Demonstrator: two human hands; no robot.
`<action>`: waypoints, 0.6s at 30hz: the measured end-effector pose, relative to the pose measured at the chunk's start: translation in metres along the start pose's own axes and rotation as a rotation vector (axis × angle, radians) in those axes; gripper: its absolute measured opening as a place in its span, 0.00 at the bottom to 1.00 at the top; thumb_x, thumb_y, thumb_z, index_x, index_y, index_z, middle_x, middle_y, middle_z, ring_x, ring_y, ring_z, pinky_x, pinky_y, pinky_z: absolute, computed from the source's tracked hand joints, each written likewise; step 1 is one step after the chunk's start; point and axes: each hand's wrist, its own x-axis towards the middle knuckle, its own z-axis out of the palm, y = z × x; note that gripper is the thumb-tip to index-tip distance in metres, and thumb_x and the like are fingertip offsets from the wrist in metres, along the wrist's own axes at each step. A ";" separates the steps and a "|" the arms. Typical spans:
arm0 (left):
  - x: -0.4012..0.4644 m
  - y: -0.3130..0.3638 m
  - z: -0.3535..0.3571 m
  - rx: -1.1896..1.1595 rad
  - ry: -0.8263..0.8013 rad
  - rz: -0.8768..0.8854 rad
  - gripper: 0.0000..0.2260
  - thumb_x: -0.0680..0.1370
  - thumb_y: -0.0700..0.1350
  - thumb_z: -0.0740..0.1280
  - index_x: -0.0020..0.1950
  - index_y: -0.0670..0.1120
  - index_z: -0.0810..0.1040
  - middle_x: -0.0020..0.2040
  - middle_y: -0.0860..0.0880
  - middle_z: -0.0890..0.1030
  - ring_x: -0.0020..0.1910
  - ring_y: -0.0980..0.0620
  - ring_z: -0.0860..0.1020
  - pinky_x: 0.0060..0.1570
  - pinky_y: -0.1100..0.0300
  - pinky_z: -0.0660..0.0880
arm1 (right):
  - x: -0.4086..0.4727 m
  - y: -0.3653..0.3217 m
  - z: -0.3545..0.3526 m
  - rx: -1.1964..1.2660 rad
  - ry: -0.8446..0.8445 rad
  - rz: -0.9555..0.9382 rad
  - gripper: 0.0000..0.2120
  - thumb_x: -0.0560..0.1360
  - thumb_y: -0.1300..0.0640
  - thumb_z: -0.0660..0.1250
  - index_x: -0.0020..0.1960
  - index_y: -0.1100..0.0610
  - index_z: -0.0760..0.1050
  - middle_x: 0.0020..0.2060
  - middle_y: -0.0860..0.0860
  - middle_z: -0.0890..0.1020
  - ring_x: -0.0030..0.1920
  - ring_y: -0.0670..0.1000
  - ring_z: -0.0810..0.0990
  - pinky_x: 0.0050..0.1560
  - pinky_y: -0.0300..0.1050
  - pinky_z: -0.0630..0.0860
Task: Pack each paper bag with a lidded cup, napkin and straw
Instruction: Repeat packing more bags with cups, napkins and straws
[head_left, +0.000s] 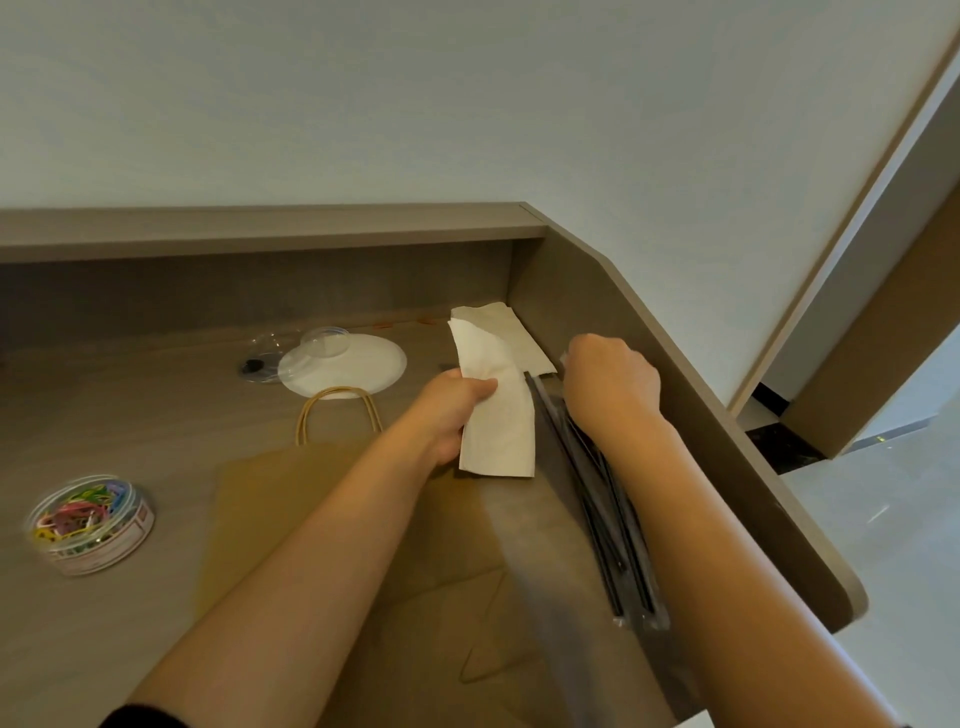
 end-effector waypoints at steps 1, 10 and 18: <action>-0.001 0.000 0.000 -0.007 0.004 0.003 0.03 0.81 0.38 0.60 0.53 0.45 0.70 0.46 0.47 0.77 0.45 0.48 0.76 0.49 0.51 0.73 | 0.001 -0.001 -0.001 -0.004 -0.005 -0.002 0.04 0.77 0.66 0.62 0.51 0.60 0.73 0.31 0.51 0.69 0.31 0.49 0.69 0.39 0.43 0.70; -0.009 0.000 -0.001 0.028 -0.044 0.012 0.04 0.80 0.39 0.61 0.54 0.44 0.71 0.46 0.47 0.78 0.45 0.49 0.77 0.42 0.55 0.74 | 0.016 -0.003 0.010 0.716 0.126 -0.046 0.10 0.79 0.56 0.62 0.59 0.56 0.74 0.41 0.46 0.74 0.37 0.42 0.71 0.36 0.29 0.65; -0.045 0.005 -0.034 0.010 -0.135 0.095 0.04 0.79 0.41 0.62 0.50 0.49 0.73 0.41 0.49 0.81 0.41 0.52 0.81 0.40 0.56 0.78 | 0.024 -0.058 0.015 1.111 0.219 -0.077 0.14 0.78 0.56 0.63 0.64 0.53 0.71 0.37 0.44 0.75 0.38 0.42 0.75 0.39 0.28 0.69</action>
